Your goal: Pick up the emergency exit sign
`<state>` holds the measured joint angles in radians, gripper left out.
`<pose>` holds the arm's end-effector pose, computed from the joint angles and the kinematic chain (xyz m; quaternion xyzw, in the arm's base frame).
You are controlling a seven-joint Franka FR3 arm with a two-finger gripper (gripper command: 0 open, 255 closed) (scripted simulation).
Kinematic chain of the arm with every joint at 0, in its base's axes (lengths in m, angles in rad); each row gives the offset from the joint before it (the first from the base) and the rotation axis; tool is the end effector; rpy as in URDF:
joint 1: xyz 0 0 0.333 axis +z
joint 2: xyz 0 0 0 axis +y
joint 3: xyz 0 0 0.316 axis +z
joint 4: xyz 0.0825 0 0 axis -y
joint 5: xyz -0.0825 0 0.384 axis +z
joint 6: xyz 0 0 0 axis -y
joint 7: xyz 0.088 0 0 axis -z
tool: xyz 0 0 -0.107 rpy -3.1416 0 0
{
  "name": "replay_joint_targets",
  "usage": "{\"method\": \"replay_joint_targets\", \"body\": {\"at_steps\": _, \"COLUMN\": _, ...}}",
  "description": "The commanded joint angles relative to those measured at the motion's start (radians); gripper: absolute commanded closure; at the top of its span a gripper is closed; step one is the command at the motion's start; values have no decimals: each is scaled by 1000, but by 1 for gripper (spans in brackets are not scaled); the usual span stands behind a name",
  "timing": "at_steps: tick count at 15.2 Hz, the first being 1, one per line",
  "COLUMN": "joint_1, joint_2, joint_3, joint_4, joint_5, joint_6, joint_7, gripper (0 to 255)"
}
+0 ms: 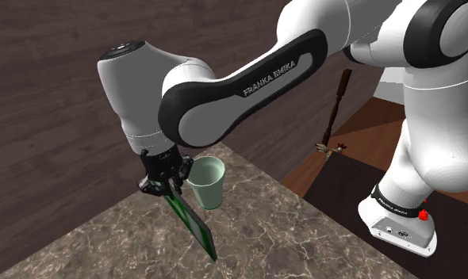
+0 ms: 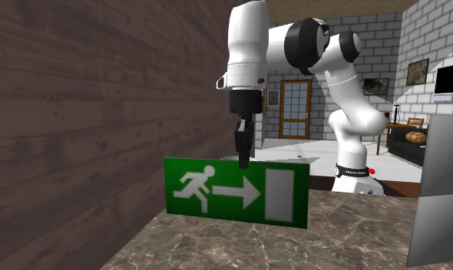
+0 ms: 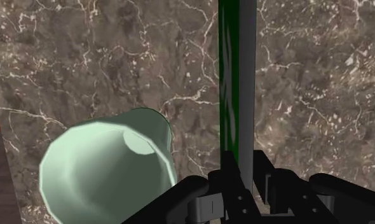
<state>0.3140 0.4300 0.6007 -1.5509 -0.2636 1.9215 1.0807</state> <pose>0.4640 0.4828 0.4370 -0.9981 0.0610 -0.0097 0.0051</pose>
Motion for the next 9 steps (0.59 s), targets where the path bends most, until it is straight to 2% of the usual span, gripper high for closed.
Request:
{"method": "replay_joint_targets", "body": {"at_steps": 1, "joint_1": -2, "joint_2": -10, "joint_3": 3, "joint_4": 15, "joint_5": 7, "joint_6": -23, "joint_7": -5, "gripper": 255}}
{"method": "replay_joint_targets", "body": {"at_steps": 9, "joint_1": 4, "joint_2": -21, "joint_3": 9, "joint_4": 84, "joint_5": 16, "joint_6": -100, "joint_7": -13, "gripper": 255}}
